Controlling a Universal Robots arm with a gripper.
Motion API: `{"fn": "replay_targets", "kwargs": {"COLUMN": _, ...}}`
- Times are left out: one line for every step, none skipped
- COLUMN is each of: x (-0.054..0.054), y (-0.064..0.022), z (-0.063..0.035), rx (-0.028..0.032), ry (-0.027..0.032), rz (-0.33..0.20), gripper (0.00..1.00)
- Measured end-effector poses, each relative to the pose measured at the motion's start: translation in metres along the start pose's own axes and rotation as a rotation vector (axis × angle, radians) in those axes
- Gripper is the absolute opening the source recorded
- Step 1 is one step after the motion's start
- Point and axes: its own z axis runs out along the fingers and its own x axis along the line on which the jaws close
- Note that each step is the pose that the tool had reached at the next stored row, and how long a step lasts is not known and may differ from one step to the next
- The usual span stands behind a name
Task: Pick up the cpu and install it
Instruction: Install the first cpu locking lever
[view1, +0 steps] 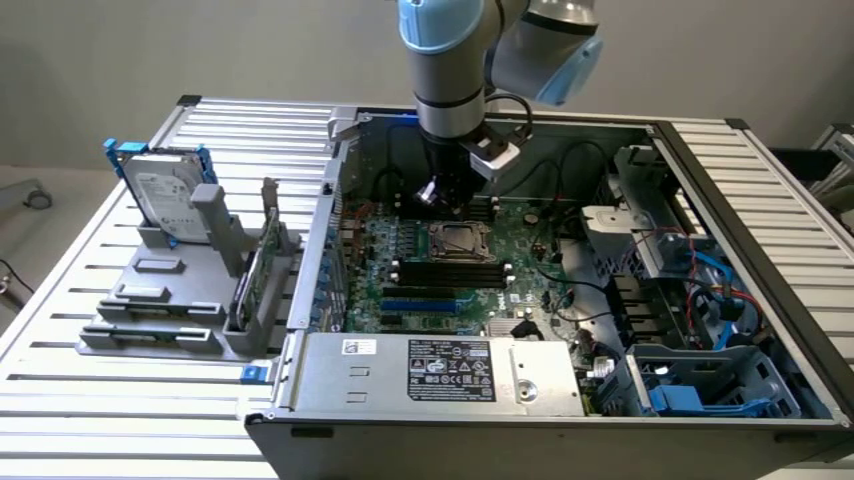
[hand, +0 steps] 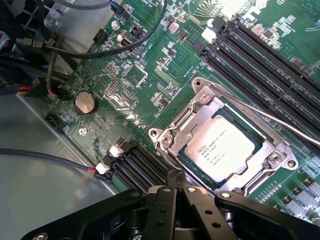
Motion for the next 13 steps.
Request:
{"fn": "replay_targets", "kwargs": {"x": 0.0001, "y": 0.0001, "z": 0.0002, "rx": 0.0, "ry": -0.0001, "rz": 0.0, "gripper": 0.11}}
{"fn": "replay_targets", "kwargs": {"x": 0.0001, "y": 0.0001, "z": 0.0003, "rx": 0.0, "ry": -0.0001, "rz": 0.0, "gripper": 0.11}}
{"fn": "replay_targets", "kwargs": {"x": 0.0001, "y": 0.0002, "z": 0.0005, "rx": 0.0, "ry": 0.0001, "rz": 0.0, "gripper": 0.11}}
{"fn": "replay_targets", "kwargs": {"x": 0.0002, "y": 0.0003, "z": 0.0008, "rx": 0.0001, "ry": 0.0001, "rz": 0.0, "gripper": 0.11}}
{"fn": "replay_targets", "kwargs": {"x": 0.0002, "y": 0.0003, "z": 0.001, "rx": 0.0001, "ry": 0.0001, "rz": 0.0, "gripper": 0.11}}
{"fn": "replay_targets", "kwargs": {"x": 0.0003, "y": 0.0004, "z": 0.0012, "rx": 0.0001, "ry": 0.0001, "rz": 0.0, "gripper": 0.11}}
{"fn": "replay_targets", "kwargs": {"x": 0.0004, "y": 0.0005, "z": 0.0013, "rx": 0.0001, "ry": 0.0001, "rz": 0.0, "gripper": 0.11}}
{"fn": "replay_targets", "kwargs": {"x": 0.0004, "y": 0.0006, "z": 0.0016, "rx": 0.0001, "ry": 0.0001, "rz": 0.0, "gripper": 0.11}}
{"fn": "replay_targets", "kwargs": {"x": 0.0005, "y": 0.0007, "z": 0.0018, "rx": 0.0001, "ry": 0.0002, "rz": 0.0, "gripper": 0.11}}
{"fn": "replay_targets", "kwargs": {"x": 0.0006, "y": 0.0008, "z": 0.0019, "rx": 0.0001, "ry": 0.0, "rz": 0.0, "gripper": 0.11}}
{"fn": "replay_targets", "kwargs": {"x": 0.0008, "y": 0.001, "z": 0.002, "rx": 0.0002, "ry": 0.0001, "rz": -0.001, "gripper": 0.11}}
{"fn": "replay_targets", "kwargs": {"x": 0.0009, "y": 0.0011, "z": 0.0022, "rx": 0.0002, "ry": 0.0001, "rz": -0.001, "gripper": 0.11}}
{"fn": "replay_targets", "kwargs": {"x": 0.0011, "y": 0.0012, "z": 0.0023, "rx": 0.0002, "ry": 0.0, "rz": -0.001, "gripper": 0.11}}
